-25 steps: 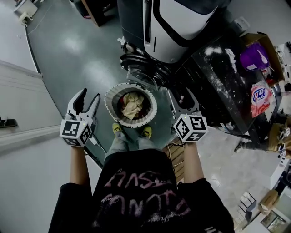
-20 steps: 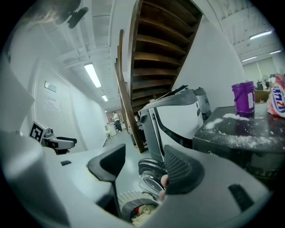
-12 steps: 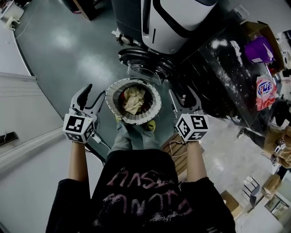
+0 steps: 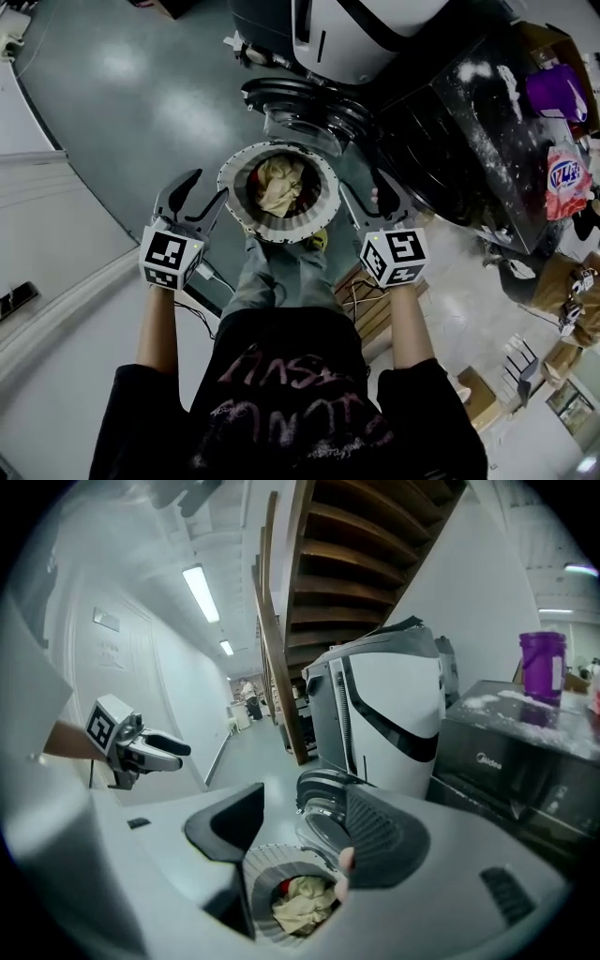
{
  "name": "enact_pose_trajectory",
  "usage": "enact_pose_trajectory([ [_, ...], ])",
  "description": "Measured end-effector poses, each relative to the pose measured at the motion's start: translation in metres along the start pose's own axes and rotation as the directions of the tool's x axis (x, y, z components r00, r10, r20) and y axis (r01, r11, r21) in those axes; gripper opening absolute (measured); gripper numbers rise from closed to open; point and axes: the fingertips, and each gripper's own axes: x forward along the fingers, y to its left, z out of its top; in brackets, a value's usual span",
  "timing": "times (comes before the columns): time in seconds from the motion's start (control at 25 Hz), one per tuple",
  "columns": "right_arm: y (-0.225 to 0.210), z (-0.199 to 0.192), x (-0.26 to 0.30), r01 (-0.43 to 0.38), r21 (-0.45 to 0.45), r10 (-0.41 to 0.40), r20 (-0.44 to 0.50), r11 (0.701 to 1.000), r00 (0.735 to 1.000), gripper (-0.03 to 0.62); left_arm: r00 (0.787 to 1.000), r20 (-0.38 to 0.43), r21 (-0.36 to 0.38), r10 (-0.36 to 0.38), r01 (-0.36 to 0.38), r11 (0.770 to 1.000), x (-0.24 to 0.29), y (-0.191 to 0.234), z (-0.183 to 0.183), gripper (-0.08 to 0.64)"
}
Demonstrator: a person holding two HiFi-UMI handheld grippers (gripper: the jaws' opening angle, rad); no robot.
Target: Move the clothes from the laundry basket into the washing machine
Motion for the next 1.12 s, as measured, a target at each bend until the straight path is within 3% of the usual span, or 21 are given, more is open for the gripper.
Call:
enact_pose_trajectory([
  [0.2,0.008,-0.026,0.018,-0.052,-0.047,0.049,-0.063,0.998,0.997,0.276,0.995,-0.069,0.063,-0.077,0.082,0.995,0.023,-0.008,-0.022,0.247],
  [0.44,0.010,-0.078,0.037,-0.100,-0.085,0.084,-0.176,0.991,0.981,0.276,0.981,-0.149,0.084,-0.128,0.141,0.986,0.048,-0.010,-0.060,0.247],
  [0.68,0.024,-0.142,0.060,-0.224,-0.160,0.163,-0.324,0.961,0.932,0.276,0.951,-0.239,0.139,-0.194,0.231,0.963,0.069,-0.018,-0.103,0.249],
  [0.84,0.026,-0.179,0.078,-0.260,-0.161,0.182,-0.384,0.952,0.905,0.278,0.920,-0.328,0.217,-0.215,0.295,0.930,0.083,-0.021,-0.142,0.250],
  [1.12,0.029,-0.248,0.096,-0.377,-0.254,0.198,-0.529,0.891,0.825,0.279,0.844,-0.461,0.335,-0.275,0.452,0.827,0.105,-0.031,-0.205,0.252],
])
